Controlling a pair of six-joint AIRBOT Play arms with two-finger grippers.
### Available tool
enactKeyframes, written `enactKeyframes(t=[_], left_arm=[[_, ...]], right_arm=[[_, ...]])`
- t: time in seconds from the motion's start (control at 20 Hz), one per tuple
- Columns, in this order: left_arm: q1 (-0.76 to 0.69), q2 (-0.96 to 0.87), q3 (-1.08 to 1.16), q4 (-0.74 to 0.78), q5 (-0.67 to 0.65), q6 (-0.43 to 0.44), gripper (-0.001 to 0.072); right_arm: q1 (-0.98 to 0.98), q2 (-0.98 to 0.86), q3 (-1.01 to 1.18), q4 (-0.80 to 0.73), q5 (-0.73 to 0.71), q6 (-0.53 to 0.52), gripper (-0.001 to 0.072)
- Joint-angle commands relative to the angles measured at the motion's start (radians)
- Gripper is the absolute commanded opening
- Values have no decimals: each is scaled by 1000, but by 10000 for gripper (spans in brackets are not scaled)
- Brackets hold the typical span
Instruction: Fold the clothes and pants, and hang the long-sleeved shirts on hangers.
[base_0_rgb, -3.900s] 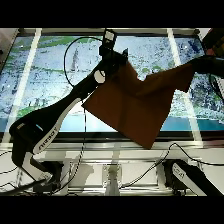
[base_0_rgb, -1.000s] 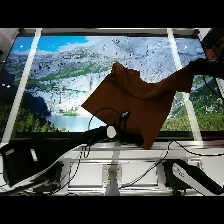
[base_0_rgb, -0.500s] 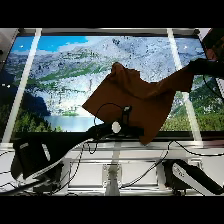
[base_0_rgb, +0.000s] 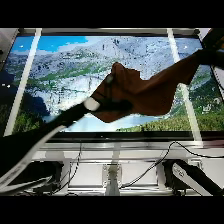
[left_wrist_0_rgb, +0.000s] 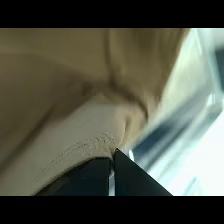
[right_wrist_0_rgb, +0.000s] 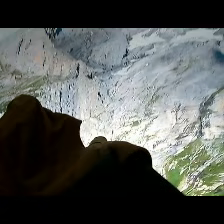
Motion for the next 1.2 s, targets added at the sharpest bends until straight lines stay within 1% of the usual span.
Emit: enactKeyframes(t=[0.0, 0.1, 0.2, 0.35, 0.45, 0.55, 0.7, 0.8, 0.9, 0.95, 1.05, 1.15], left_arm=[[169, 249, 1, 102, -34, 56, 11], [236, 394, 1, 148, -32, 57, 11], [300, 537, 1, 181, -17, 57, 11], [384, 741, 1, 247, 91, 57, 10], [426, 856, 1, 255, 193, 57, 10], [447, 951, 1, 256, 266, 57, 10], [449, 1036, 1, 255, 286, 53, 10], [450, 1042, 1, 256, 291, 53, 9], [463, 1000, 1, 256, 290, 54, 9], [474, 960, 1, 256, 284, 53, 9], [496, 852, 1, 256, 266, 53, 9], [516, 711, 0, 256, 230, 53, 10]], right_arm=[[0, 27, 80, -63, -14, -1, 7], [1, 64, 99, -54, 2, -1, 8], [1, 133, 119, 8, 3, -1, 8], [1, 259, 188, 41, 0, -1, 7], [1, 346, 233, 40, 1, -1, 7], [1, 427, 267, 40, 2, -1, 7], [1, 526, 296, 53, 2, -1, 7], [1, 550, 296, 64, 11, 0, 6], [1, 522, 288, 82, 19, 15, 6], [1, 491, 282, 99, 35, 16, 6], [1, 391, 282, 134, 109, 19, 6], [1, 250, 282, 183, 178, 19, 7]])
